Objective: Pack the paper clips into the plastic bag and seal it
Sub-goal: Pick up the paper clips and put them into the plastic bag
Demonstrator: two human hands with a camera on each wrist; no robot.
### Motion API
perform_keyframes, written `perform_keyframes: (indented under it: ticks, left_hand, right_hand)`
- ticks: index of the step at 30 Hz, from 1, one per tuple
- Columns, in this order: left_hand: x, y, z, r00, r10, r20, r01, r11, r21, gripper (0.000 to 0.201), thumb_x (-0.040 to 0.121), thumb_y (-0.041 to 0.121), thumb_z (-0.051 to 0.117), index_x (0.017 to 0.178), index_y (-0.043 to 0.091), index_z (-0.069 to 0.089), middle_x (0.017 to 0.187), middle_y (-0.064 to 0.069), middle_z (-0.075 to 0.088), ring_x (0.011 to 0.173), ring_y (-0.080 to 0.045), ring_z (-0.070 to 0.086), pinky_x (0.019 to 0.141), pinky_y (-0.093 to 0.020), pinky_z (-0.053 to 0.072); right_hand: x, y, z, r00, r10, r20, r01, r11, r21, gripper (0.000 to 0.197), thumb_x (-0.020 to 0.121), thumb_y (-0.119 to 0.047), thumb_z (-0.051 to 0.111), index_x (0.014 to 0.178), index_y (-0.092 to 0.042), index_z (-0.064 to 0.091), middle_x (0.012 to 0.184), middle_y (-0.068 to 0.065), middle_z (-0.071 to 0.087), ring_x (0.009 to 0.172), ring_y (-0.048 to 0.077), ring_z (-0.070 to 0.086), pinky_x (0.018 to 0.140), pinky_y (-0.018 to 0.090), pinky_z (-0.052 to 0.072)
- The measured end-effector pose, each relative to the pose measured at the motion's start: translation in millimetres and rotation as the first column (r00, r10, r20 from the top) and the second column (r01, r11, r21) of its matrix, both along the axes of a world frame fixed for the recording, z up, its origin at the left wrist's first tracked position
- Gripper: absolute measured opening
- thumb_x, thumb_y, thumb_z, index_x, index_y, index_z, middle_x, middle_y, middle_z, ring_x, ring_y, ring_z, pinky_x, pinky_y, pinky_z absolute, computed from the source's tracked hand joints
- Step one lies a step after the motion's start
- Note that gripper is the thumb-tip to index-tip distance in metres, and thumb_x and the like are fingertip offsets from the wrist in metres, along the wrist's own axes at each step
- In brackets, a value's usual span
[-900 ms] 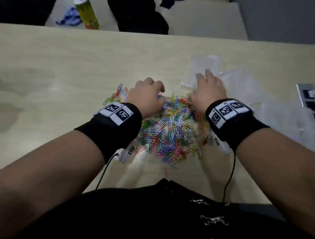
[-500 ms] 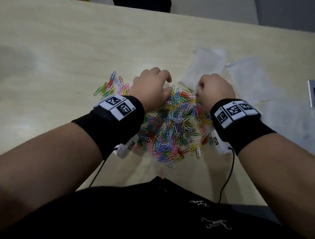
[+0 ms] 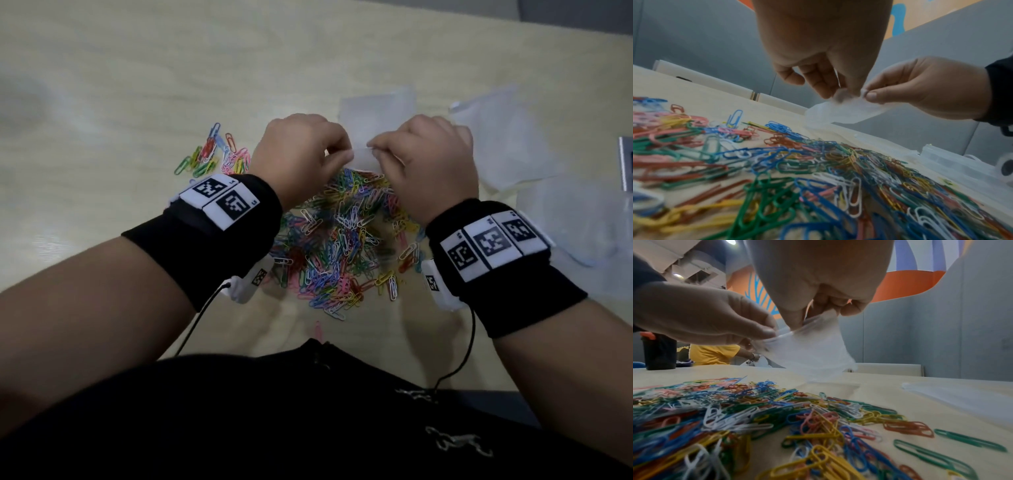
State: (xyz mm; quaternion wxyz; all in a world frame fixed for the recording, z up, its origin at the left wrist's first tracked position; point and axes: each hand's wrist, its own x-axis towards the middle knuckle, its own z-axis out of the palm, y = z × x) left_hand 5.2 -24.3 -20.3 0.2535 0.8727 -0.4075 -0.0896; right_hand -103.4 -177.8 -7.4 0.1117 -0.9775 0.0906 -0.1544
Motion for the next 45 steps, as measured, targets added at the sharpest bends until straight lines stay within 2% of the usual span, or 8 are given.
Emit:
perform_keyframes:
  ticks: [4, 8, 12, 20, 27, 30, 37, 45]
  left_hand:
    - [7, 7, -2, 0.995, 0.101, 0.026, -0.102, 0.995, 0.020, 0.022, 0.093, 0.035, 0.058, 0.093, 0.018, 0.070, 0.094, -0.005, 0.069, 0.091, -0.028, 0.061, 0.075, -0.036, 0.042]
    - [5, 13, -5, 0.988, 0.155, 0.008, -0.155, 0.987, 0.040, 0.020, 0.093, 0.035, 0.058, 0.092, 0.018, 0.069, 0.092, -0.004, 0.062, 0.089, -0.025, 0.058, 0.072, -0.030, 0.034]
    - [-1, 15, -8, 0.988, 0.148, -0.037, -0.145, 0.987, 0.071, 0.022, 0.093, 0.037, 0.059, 0.095, 0.019, 0.070, 0.092, -0.004, 0.063, 0.090, -0.026, 0.059, 0.074, -0.032, 0.038]
    - [-11, 16, -3, 0.977, 0.169, -0.131, -0.160, 0.984, 0.074, 0.020, 0.093, 0.034, 0.060, 0.093, 0.017, 0.071, 0.080, 0.001, 0.066, 0.077, -0.020, 0.059, 0.071, -0.030, 0.046]
    - [-16, 14, 1, 0.960, 0.193, -0.205, -0.175, 0.979, 0.103, 0.021, 0.094, 0.031, 0.058, 0.083, 0.017, 0.069, 0.078, 0.001, 0.069, 0.081, -0.020, 0.064, 0.075, -0.032, 0.049]
    - [-19, 11, 3, 0.958, 0.194, -0.210, -0.173, 0.978, 0.114, 0.019, 0.092, 0.031, 0.060, 0.079, 0.019, 0.067, 0.080, -0.001, 0.071, 0.079, -0.018, 0.062, 0.072, -0.029, 0.044]
    - [-36, 1, 7, 0.978, 0.107, -0.177, -0.086, 0.989, 0.123, 0.019, 0.092, 0.030, 0.060, 0.089, 0.015, 0.071, 0.088, -0.006, 0.073, 0.085, -0.023, 0.064, 0.072, -0.030, 0.042]
    - [-50, -2, 12, 0.984, 0.050, -0.173, -0.052, 0.999, -0.007, 0.019, 0.094, 0.029, 0.058, 0.093, 0.013, 0.068, 0.081, 0.000, 0.067, 0.075, -0.017, 0.056, 0.062, -0.027, 0.032]
  right_hand:
    - [-8, 13, 7, 0.996, -0.019, 0.088, 0.014, 0.998, 0.060, 0.018, 0.086, -0.027, 0.057, 0.098, -0.017, 0.065, 0.095, 0.008, 0.060, 0.090, 0.029, 0.056, 0.076, 0.033, 0.037]
    - [-24, 30, -8, 0.913, 0.122, -0.389, -0.083, 0.990, 0.115, 0.056, 0.083, -0.061, 0.048, 0.126, -0.025, 0.049, 0.122, 0.004, 0.053, 0.114, 0.028, 0.048, 0.095, 0.042, 0.041]
    - [-34, 38, -29, 0.732, 0.108, -0.673, -0.106, 0.993, 0.043, 0.088, 0.074, -0.075, 0.051, 0.147, -0.037, 0.018, 0.158, -0.001, 0.017, 0.141, 0.031, 0.020, 0.111, 0.052, 0.026]
    - [-36, 32, -36, 0.895, 0.089, -0.437, -0.021, 0.987, 0.159, 0.028, 0.090, -0.011, 0.054, 0.117, -0.007, 0.061, 0.121, 0.013, 0.054, 0.113, 0.033, 0.047, 0.088, 0.037, 0.042]
    - [-32, 17, -20, 0.904, -0.112, -0.414, 0.254, 0.917, 0.308, 0.016, 0.085, -0.020, 0.065, 0.100, -0.021, 0.070, 0.104, 0.001, 0.064, 0.091, 0.017, 0.057, 0.077, 0.024, 0.039]
    - [-32, 11, -8, 0.919, -0.204, -0.337, 0.368, 0.749, 0.550, 0.014, 0.080, -0.022, 0.073, 0.094, -0.022, 0.071, 0.089, -0.005, 0.068, 0.076, 0.009, 0.058, 0.072, 0.021, 0.046]
    - [-18, 20, 13, 0.936, -0.180, -0.301, 0.322, 0.103, 0.941, 0.012, 0.082, -0.002, 0.068, 0.084, -0.014, 0.067, 0.081, 0.003, 0.067, 0.071, 0.012, 0.065, 0.068, 0.021, 0.054]
    - [-18, 19, 7, 0.848, -0.286, -0.447, 0.429, -0.125, 0.895, 0.010, 0.089, 0.000, 0.059, 0.097, 0.003, 0.064, 0.093, 0.011, 0.065, 0.088, 0.020, 0.067, 0.068, 0.019, 0.058]
